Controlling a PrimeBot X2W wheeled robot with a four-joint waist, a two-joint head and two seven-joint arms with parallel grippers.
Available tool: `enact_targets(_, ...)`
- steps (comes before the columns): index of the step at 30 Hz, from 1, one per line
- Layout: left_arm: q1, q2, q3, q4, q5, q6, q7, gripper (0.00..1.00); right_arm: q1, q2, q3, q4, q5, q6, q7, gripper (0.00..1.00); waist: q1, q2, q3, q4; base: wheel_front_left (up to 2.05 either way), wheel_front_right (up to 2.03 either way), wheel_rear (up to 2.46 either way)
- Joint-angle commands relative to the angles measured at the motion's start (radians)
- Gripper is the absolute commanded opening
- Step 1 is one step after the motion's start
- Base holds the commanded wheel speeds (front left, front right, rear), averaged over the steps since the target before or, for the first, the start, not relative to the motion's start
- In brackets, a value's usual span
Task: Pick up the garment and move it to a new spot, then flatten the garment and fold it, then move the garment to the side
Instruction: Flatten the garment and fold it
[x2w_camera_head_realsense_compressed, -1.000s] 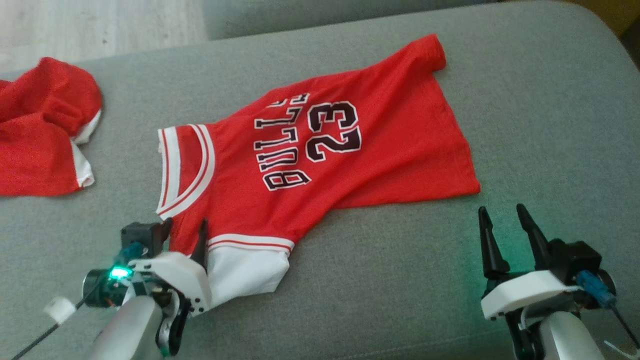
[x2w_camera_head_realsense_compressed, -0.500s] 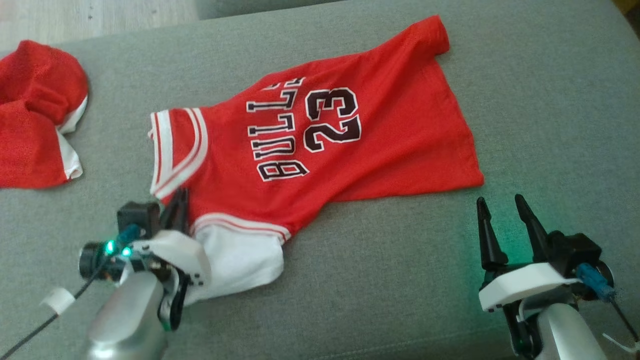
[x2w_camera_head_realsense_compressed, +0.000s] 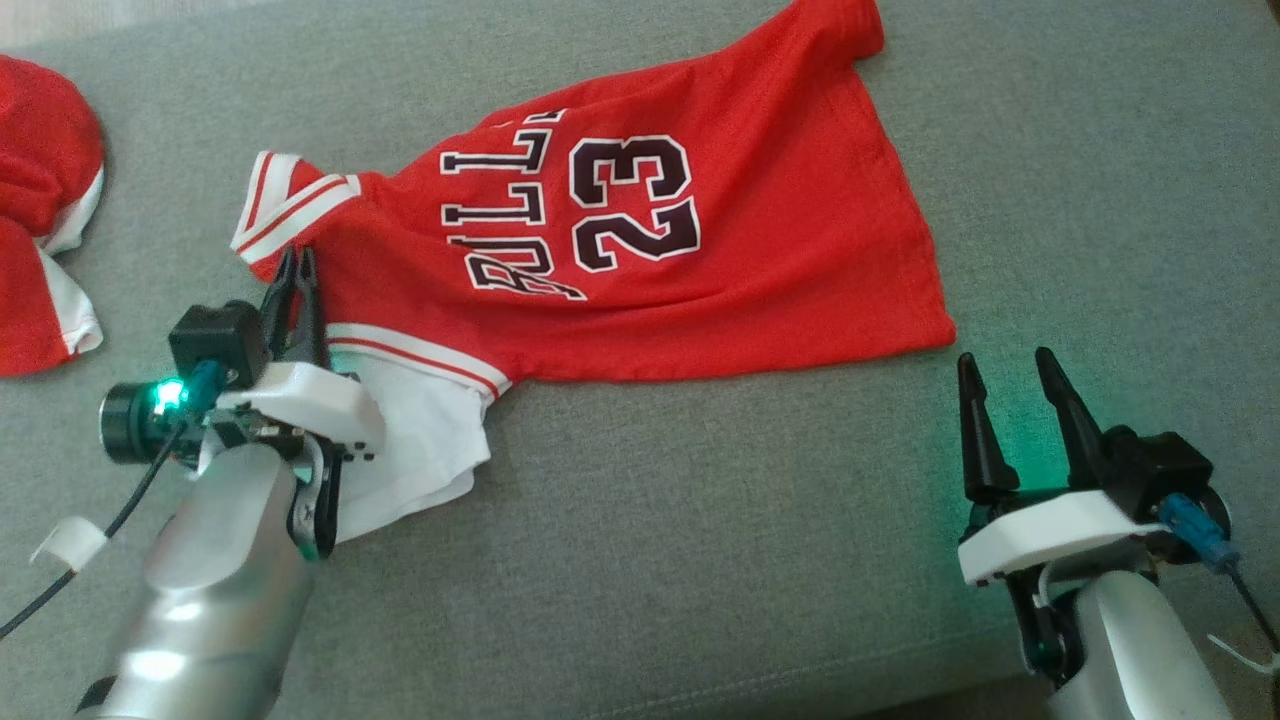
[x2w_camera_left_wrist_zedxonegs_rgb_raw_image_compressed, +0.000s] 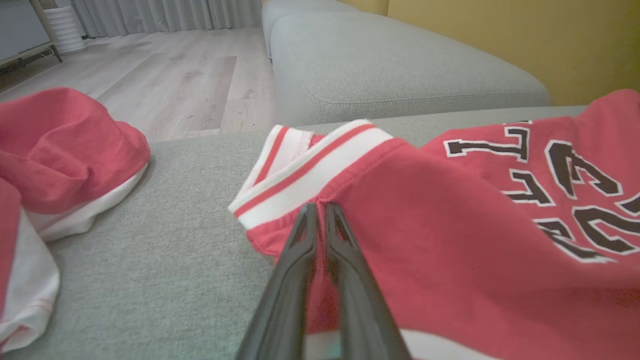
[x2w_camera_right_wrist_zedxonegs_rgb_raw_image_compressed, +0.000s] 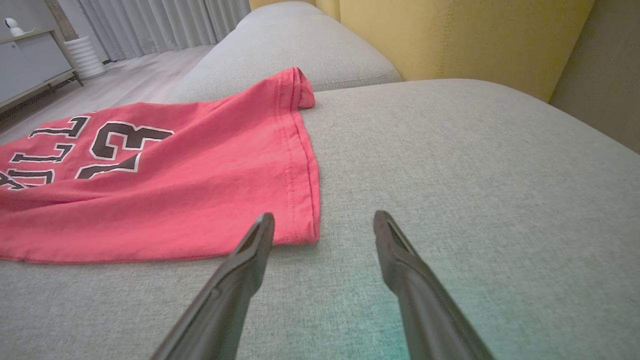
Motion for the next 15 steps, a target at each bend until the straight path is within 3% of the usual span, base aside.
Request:
enact_targets(1, -0.037, 0.020, 0.044, -0.018, 0.001, -0.008, -0.022, 1.00, -0.025, -0.004, 0.013, -0.022, -0.002, 0.004, -0.016, 1.00, -0.0002, 0.0000, -0.001, 0.002, 0.00, 0.00, 0.00)
enact_targets(6, -0.001, 0.007, 0.063, -0.054, 0.002, -0.013, -0.035, 1.00, -0.025, -0.004, -0.005, -0.012, -0.005, 0.004, -0.024, 1.00, -0.0002, 0.0000, -0.024, 0.019, 0.00, 0.00, 0.00)
enact_targets(15, 0.228, -0.043, 0.129, -0.281, 0.047, -0.024, -0.037, 1.00, -0.007, -0.004, -0.041, -0.002, -0.027, 0.004, -0.036, 1.00, -0.0002, 0.0000, -0.144, 0.090, 0.00, 0.00, 0.00)
